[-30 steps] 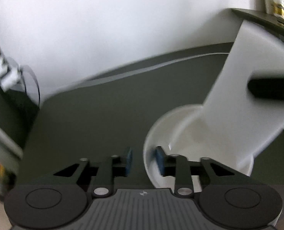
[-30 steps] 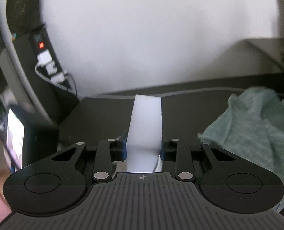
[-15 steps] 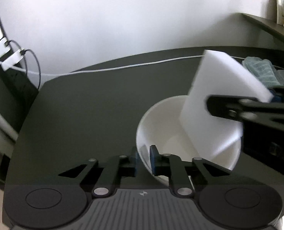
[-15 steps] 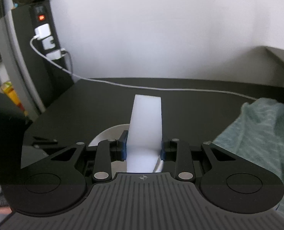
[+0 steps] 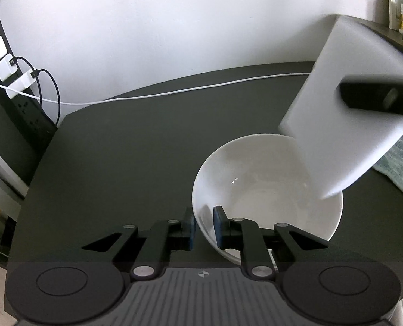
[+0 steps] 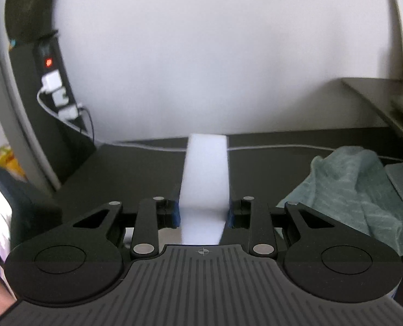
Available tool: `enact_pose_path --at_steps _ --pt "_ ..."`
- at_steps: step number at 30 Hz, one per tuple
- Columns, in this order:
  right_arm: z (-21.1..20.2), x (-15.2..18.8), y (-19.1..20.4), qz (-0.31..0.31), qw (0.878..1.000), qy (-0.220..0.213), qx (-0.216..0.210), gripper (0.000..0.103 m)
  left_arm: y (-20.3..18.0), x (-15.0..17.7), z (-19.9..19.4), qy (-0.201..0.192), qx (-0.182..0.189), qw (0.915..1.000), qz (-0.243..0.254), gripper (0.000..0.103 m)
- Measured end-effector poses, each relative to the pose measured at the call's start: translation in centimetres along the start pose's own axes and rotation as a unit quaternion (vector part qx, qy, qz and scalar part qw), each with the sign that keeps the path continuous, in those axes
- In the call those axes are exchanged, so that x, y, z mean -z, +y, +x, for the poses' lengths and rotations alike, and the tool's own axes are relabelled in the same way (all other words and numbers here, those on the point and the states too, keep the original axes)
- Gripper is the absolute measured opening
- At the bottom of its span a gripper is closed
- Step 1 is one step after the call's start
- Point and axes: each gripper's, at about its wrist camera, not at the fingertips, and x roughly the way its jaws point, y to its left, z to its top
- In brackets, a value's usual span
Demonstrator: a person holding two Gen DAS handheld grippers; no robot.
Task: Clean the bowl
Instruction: 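Wipe the sponge along the bowl wall while the left gripper holds the rim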
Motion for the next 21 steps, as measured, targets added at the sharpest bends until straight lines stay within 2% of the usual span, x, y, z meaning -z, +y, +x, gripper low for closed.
enact_pose_path --at_steps 2,5,7,11,17,19,21 --pt "1.1 0.4 0.0 0.021 0.999 0.024 -0.032 0.031 0.0 0.1 0.1 0.002 0.004 1.0000 -0.002 0.017" --pt "3.8 1.8 1.4 0.003 0.998 0.062 -0.033 0.032 0.1 0.3 0.2 0.006 0.008 1.0000 -0.002 0.018" --pt "4.8 2.5 1.7 -0.001 0.997 0.070 -0.034 0.032 0.1 0.4 0.2 0.005 0.008 1.0000 0.001 0.018" --pt "3.9 2.0 1.6 -0.025 0.998 0.058 0.006 0.031 0.1 0.3 0.2 0.007 0.009 0.9999 0.002 0.018" --pt "-0.4 0.5 -0.1 -0.006 1.000 0.005 0.013 0.031 -0.3 0.5 0.1 0.004 0.010 0.9999 0.007 0.018" --pt "-1.0 0.1 -0.3 -0.003 1.000 -0.001 0.009 0.031 -0.2 0.5 -0.1 -0.001 0.006 1.0000 0.005 0.020" --pt "-1.1 -0.1 -0.4 0.005 1.000 0.001 -0.007 0.031 0.0 0.2 -0.3 -0.025 -0.004 0.9995 0.017 0.021"
